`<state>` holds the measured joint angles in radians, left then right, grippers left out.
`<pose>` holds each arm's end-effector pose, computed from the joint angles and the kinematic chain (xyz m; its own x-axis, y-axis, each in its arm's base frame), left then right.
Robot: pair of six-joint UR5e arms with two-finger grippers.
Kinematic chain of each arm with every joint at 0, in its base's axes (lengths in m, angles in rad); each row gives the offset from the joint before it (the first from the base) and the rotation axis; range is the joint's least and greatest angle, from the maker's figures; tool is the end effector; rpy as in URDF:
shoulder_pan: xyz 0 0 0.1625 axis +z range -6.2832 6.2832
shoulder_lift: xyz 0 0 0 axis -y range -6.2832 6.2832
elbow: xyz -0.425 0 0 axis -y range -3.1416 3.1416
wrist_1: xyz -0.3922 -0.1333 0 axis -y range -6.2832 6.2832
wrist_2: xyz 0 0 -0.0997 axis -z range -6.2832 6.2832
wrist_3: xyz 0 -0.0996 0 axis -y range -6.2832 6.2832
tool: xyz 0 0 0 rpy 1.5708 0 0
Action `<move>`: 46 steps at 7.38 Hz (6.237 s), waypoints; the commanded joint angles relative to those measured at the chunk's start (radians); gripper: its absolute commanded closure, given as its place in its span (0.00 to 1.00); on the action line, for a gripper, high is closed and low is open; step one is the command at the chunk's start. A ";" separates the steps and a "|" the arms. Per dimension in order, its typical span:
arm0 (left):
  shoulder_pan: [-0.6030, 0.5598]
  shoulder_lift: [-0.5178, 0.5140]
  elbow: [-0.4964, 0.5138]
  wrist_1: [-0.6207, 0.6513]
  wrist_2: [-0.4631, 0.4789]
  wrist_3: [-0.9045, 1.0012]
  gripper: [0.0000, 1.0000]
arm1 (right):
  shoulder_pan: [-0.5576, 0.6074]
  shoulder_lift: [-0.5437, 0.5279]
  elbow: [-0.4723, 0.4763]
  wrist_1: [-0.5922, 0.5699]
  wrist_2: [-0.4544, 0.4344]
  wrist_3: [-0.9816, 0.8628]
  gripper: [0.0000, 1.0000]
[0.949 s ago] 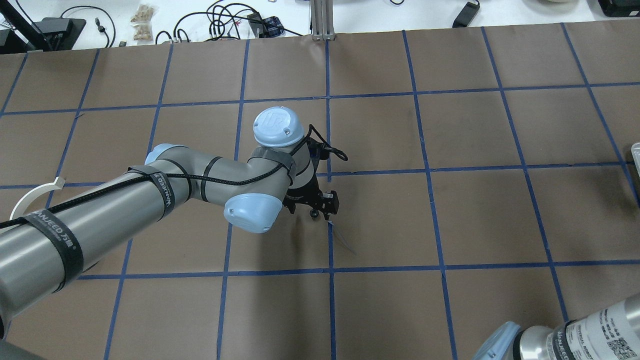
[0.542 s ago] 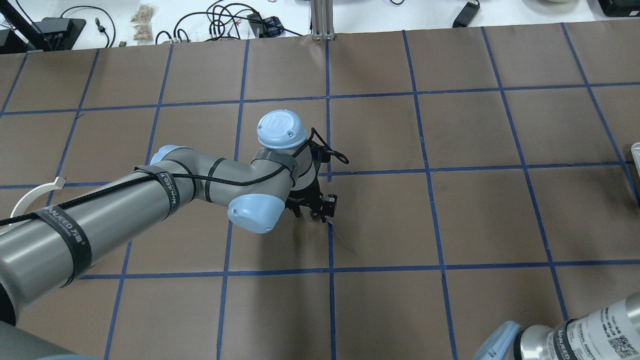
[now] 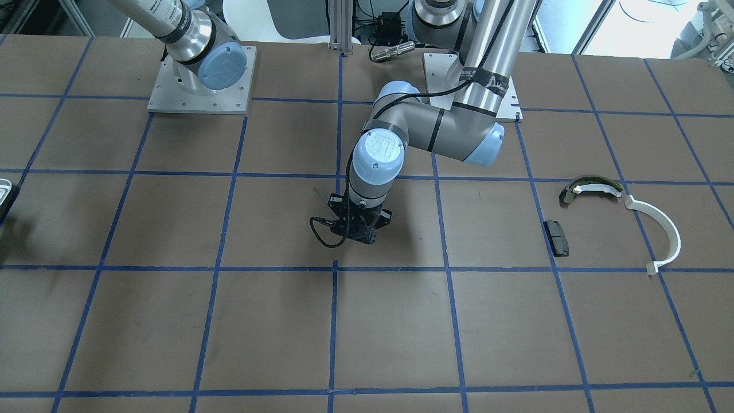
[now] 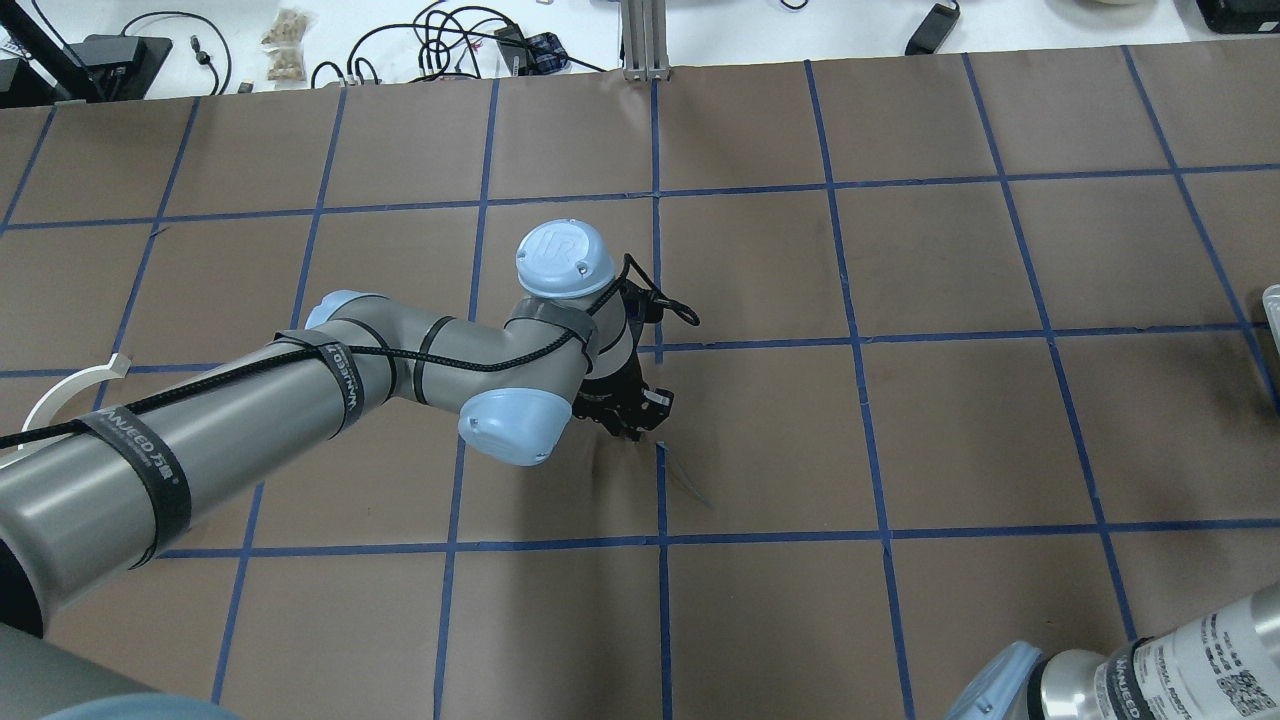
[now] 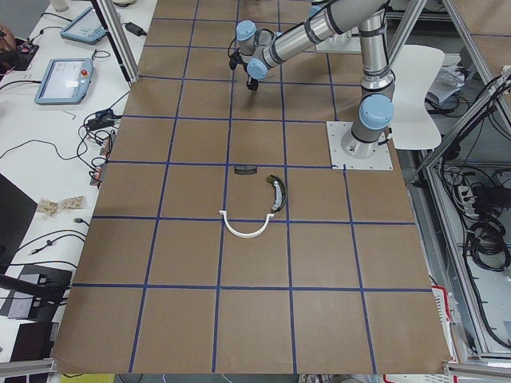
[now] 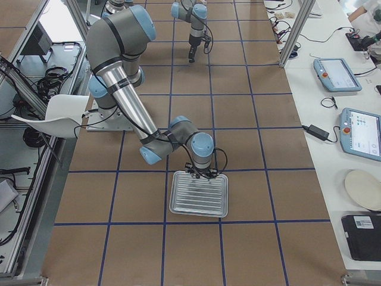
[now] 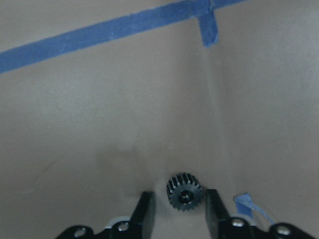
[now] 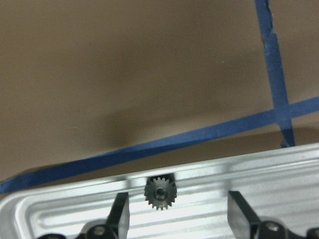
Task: Place bearing gear from tray to pile
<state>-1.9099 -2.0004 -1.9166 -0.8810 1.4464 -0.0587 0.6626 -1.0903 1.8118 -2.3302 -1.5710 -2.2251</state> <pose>-0.3196 -0.4683 0.1673 -0.9571 0.2644 0.1184 0.2757 0.9568 0.0926 -0.3866 -0.4707 0.1846 -0.2507 -0.9676 0.0299 -0.9676 0.2514 0.0232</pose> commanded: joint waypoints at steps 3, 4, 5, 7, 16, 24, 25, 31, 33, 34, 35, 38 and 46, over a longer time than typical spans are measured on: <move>0.028 0.054 0.063 -0.094 0.028 0.036 1.00 | 0.000 0.003 0.004 0.011 -0.001 0.001 0.34; 0.088 0.064 0.095 -0.155 0.081 0.043 1.00 | 0.000 0.001 0.004 0.011 -0.006 0.001 0.54; 0.167 0.081 0.112 -0.197 0.086 0.084 1.00 | 0.000 0.001 0.004 0.012 -0.006 0.010 0.76; 0.325 0.139 0.113 -0.274 0.187 0.220 1.00 | 0.000 -0.005 0.004 0.012 -0.007 0.018 1.00; 0.974 0.163 -0.048 -0.193 0.270 0.773 1.00 | 0.529 -0.266 0.178 0.064 0.009 1.096 1.00; 0.973 0.074 -0.036 -0.118 0.264 0.758 0.79 | 1.397 -0.104 0.052 0.037 0.028 2.626 1.00; 0.970 0.074 -0.035 -0.118 0.262 0.758 0.52 | 1.425 -0.050 0.022 0.029 0.084 2.711 1.00; 0.794 0.159 -0.032 -0.142 0.214 0.748 0.00 | 1.252 -0.132 -0.191 0.321 0.068 2.689 0.00; 0.657 0.201 -0.035 -0.148 0.167 0.607 0.00 | 1.086 -0.239 -0.230 0.499 0.066 2.507 0.00; 0.576 0.203 -0.039 -0.148 0.158 0.523 0.00 | 0.996 -0.291 -0.230 0.585 0.065 2.410 0.00; 0.480 0.203 -0.041 -0.144 0.157 0.470 0.00 | 0.947 -0.351 -0.229 0.615 0.049 2.326 0.00; 0.213 0.178 -0.047 -0.092 0.096 0.193 0.00 | 0.947 -0.495 -0.241 0.693 -0.014 2.314 0.00; 0.025 0.091 -0.099 0.053 0.091 0.119 0.20 | 0.923 -0.502 -0.187 0.572 -0.012 2.154 0.00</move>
<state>-1.8845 -1.8902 -2.0084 -0.8503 1.5372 0.0587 1.5848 -1.5926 1.6246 -1.7496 -1.5835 -0.0850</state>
